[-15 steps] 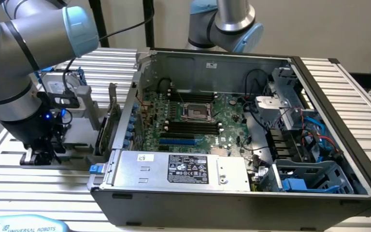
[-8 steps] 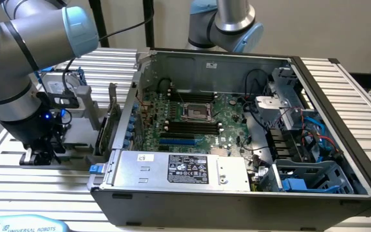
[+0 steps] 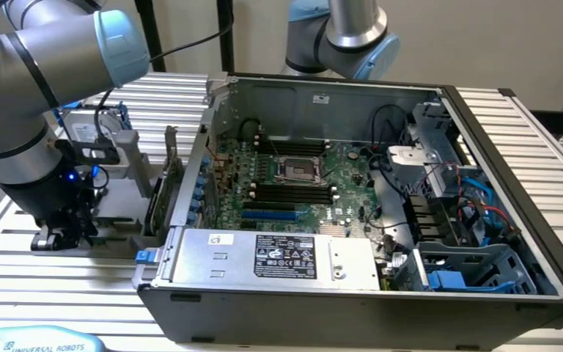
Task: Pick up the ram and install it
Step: 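Pick up the ram and move it above insertion slot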
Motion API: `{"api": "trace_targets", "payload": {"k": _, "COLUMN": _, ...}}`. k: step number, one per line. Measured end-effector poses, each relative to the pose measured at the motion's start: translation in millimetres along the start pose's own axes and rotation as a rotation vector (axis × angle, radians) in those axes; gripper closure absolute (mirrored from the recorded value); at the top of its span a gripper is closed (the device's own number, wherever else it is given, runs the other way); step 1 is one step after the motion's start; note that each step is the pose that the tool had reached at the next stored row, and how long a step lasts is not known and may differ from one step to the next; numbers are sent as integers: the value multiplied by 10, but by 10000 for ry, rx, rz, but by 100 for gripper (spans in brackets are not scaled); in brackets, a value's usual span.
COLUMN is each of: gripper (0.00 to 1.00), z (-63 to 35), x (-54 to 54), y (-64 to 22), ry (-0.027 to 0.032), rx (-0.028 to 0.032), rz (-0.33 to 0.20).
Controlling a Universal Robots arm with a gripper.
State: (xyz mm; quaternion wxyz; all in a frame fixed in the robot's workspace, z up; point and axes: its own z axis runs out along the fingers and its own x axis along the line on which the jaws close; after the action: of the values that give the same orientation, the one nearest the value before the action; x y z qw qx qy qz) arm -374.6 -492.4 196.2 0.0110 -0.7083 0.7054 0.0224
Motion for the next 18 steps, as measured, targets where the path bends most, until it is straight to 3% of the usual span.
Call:
{"api": "trace_targets", "payload": {"k": 4, "gripper": 75, "z": 0, "x": 0, "y": 0, "ry": 1, "rx": 0, "rz": 0}}
{"api": "trace_targets", "payload": {"k": 5, "gripper": 82, "z": 0, "x": 0, "y": 0, "ry": 3, "rx": -1, "rz": 0}}
{"api": "trace_targets", "payload": {"k": 7, "gripper": 82, "z": 0, "x": 0, "y": 0, "ry": 14, "rx": -1, "rz": 0}}
{"api": "trace_targets", "payload": {"k": 14, "gripper": 87, "z": 0, "x": 0, "y": 0, "ry": 190, "rx": -1, "rz": 16}}
{"api": "trace_targets", "payload": {"k": 18, "gripper": 87, "z": 0, "x": 0, "y": 0, "ry": 228, "rx": 0, "rz": 60}}
